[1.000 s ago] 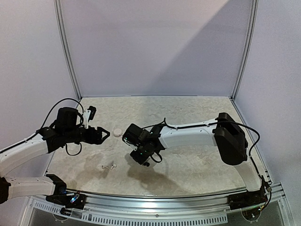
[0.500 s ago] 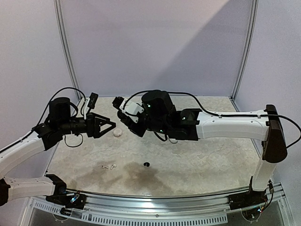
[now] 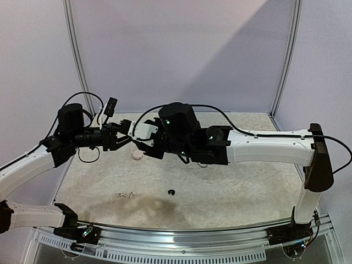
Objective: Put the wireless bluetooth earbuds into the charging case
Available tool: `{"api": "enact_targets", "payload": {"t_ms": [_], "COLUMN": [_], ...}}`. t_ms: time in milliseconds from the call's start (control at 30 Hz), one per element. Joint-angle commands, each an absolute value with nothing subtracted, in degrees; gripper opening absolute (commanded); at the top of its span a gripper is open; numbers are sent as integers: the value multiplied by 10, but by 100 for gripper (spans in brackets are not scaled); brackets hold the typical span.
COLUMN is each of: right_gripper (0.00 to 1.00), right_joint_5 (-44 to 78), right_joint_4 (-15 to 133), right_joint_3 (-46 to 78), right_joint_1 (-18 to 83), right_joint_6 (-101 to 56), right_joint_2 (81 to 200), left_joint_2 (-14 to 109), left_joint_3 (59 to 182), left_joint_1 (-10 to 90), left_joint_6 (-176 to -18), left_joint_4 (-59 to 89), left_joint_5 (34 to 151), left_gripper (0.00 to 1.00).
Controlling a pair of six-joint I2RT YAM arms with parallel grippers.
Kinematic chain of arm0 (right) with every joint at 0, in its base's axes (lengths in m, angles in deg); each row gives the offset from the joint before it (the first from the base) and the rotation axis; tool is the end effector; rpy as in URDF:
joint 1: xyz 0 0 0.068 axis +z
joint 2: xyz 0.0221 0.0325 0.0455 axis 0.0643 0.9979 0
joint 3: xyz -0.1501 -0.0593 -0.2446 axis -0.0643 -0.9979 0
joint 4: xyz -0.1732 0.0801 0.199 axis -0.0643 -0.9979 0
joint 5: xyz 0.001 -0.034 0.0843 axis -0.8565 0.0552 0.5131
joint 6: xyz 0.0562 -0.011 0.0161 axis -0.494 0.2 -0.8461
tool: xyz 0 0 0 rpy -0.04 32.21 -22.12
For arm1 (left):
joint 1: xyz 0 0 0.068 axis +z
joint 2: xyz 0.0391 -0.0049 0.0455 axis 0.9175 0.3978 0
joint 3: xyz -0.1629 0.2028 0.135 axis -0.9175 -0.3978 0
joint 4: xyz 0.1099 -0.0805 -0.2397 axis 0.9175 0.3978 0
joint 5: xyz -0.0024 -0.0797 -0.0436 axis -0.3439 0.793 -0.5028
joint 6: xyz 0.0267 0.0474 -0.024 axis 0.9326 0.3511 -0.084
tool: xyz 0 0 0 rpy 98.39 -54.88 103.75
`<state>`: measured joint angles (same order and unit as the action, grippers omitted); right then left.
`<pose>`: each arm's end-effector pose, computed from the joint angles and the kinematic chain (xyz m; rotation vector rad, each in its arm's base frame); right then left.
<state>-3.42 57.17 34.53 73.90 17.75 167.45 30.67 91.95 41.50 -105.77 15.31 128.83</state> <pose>0.1745 0.4556 0.3455 -1.3594 1.2690 0.2331 0.2062 -0.1300 0.3203 0.6619 1.8073 -1.2443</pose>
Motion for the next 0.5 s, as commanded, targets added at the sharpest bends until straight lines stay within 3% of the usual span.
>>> {"api": "enact_targets", "payload": {"t_ms": [0, 167, 267, 300, 367, 467], "right_gripper": [13, 12, 13, 18, 40, 65], "right_joint_5": [-10, -14, -17, -15, 1, 23], "right_joint_4": [565, 571, 579, 581, 581, 582], "right_joint_3": [362, 363, 363, 364, 367, 367], "right_joint_1": [745, 745, 742, 738, 720, 686], "right_joint_6": [198, 193, 182, 173, 140, 45], "right_joint_2": [1692, 1698, 1701, 1702, 1708, 1717], "left_joint_2": [313, 308, 305, 305, 303, 302], "left_joint_3": [934, 930, 931, 932, 936, 945], "left_joint_1": [419, 418, 420, 421, 424, 431], "left_joint_6": [-1058, -1057, -1053, -1053, -1049, -1033], "left_joint_4": [164, 163, 169, 189, 218, 290], "left_joint_5": [1273, 1277, 1275, 1267, 1223, 1085], "left_gripper": [34, 0, 0, 0, 0, 0]}}
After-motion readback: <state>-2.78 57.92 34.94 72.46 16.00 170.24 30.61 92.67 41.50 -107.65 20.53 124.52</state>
